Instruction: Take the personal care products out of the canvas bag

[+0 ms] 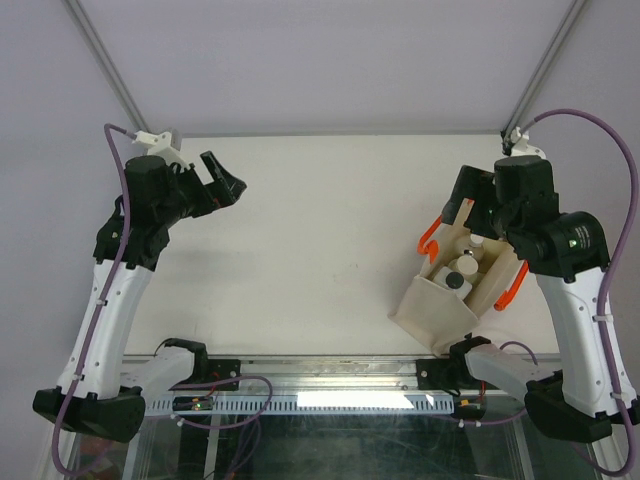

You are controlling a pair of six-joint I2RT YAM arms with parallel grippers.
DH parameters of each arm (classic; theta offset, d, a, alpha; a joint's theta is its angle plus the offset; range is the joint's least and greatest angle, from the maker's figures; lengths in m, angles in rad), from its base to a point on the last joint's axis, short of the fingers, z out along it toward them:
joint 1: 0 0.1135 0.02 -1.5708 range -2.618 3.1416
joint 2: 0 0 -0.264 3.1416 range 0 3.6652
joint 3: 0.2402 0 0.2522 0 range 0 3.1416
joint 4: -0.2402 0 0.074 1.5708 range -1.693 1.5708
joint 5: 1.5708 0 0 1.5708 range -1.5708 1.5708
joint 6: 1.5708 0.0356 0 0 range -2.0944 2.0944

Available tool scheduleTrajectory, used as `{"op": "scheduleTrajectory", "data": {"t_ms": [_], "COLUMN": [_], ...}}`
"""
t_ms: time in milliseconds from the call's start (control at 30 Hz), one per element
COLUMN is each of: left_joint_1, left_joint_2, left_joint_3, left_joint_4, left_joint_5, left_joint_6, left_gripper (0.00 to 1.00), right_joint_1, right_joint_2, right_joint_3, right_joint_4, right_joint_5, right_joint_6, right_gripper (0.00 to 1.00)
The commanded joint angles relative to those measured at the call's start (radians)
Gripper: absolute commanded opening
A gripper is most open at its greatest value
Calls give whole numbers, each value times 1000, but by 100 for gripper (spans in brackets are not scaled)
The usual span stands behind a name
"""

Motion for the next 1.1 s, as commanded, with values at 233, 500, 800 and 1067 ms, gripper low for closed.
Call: {"op": "scheduleTrajectory", "data": {"t_ms": [233,500,800,1067], "left_joint_1": [-447,-728,-741,-651], "left_joint_2": [241,489,423,290], "left_joint_3": [45,237,274,205], "left_joint_4": [387,486,345,239], "left_joint_5": [188,176,72,-3], "left_joint_6": [-255,-270,-138,-33], "left_gripper": [99,99,99,99], "right_joint_1": [-12,-13,-74,-286], "right_joint_2": [-182,-183,-86,28], "right_joint_3": [-146,-172,-274,-350], "right_joint_4": [-96,12,164,303], "right_joint_5": [87,161,341,174], "right_joint_6": [232,184,104,11], "right_gripper": [95,77,66,54]}}
